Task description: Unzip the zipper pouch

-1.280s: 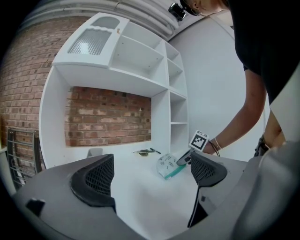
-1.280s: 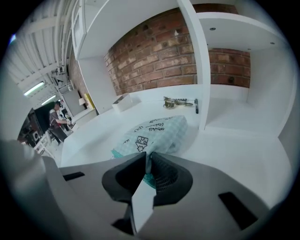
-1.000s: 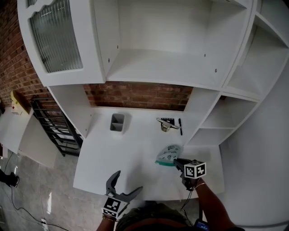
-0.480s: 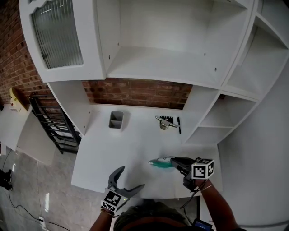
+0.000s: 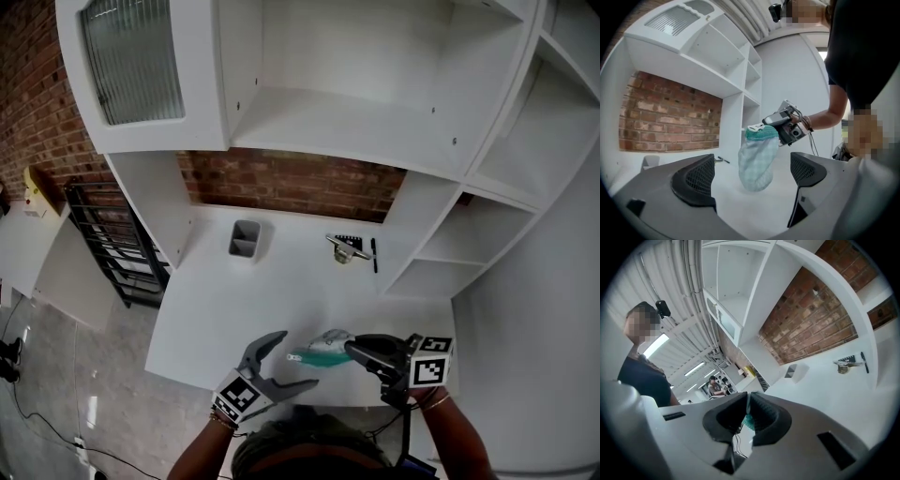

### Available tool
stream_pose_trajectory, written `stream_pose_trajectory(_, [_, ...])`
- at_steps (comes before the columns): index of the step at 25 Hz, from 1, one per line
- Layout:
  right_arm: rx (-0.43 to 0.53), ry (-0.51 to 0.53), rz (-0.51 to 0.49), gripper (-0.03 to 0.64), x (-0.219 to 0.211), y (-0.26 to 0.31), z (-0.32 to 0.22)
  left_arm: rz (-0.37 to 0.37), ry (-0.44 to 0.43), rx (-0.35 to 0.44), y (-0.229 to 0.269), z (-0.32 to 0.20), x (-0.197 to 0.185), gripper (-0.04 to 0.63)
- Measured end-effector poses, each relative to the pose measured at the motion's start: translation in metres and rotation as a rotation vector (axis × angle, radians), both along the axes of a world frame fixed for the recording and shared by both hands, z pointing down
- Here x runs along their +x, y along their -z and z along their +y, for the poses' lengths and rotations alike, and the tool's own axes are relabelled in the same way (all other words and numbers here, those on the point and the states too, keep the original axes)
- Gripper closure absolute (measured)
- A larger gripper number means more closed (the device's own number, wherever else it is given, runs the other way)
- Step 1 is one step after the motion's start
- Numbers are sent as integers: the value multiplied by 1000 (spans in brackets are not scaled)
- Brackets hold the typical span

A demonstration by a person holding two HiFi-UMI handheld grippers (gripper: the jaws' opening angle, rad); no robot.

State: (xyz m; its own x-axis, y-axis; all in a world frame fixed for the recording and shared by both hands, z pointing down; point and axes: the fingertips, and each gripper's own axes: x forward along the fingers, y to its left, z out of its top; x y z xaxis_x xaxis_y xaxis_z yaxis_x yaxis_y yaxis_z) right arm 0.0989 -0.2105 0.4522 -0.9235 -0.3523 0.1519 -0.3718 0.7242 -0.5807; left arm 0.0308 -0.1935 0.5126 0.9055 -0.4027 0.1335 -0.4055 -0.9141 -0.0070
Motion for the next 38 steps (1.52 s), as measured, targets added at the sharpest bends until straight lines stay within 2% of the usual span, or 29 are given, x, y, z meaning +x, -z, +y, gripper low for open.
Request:
stream_pose_trajectory(3, [3,43,-19,594,-7,6,8,-5,-54,39,10,4,9,100])
stream_pose_trajectory(5, [1,65,-22,594,-11,7,12,-4,-74,61,15,6,12,140])
stream_pose_trajectory(15, [-35,73,-44,594,-4,1,13,-44,-138,140,24,24,25,465])
stream_pose_trajectory(22, [-44,63,-14,592,1,-7,12,-63,-164,163,32,33,27,521])
stream_pose_trajectory(25, [-20,43,15,591,-1,-10,9,-70,-138,157,32,30,26,577])
stream_pose_trajectory(28, [39,7,81,577,-5,-12,6,-72,-84,140,31,23,21,583])
stream_pose_trajectory(31, [89,-20,148,540,-9,-13,3,-88,-19,140,31,14,15,586])
stream_pose_trajectory(33, [98,-38,158,509,-9,-13,2,-102,30,143,31,8,11,588])
stream_pose_trajectory(35, [98,-71,156,422,-6,-14,-1,-118,85,142,30,1,6,589])
stream_pose_trajectory(38, [137,-129,178,420,-2,-9,-5,-152,164,133,25,-8,-4,589])
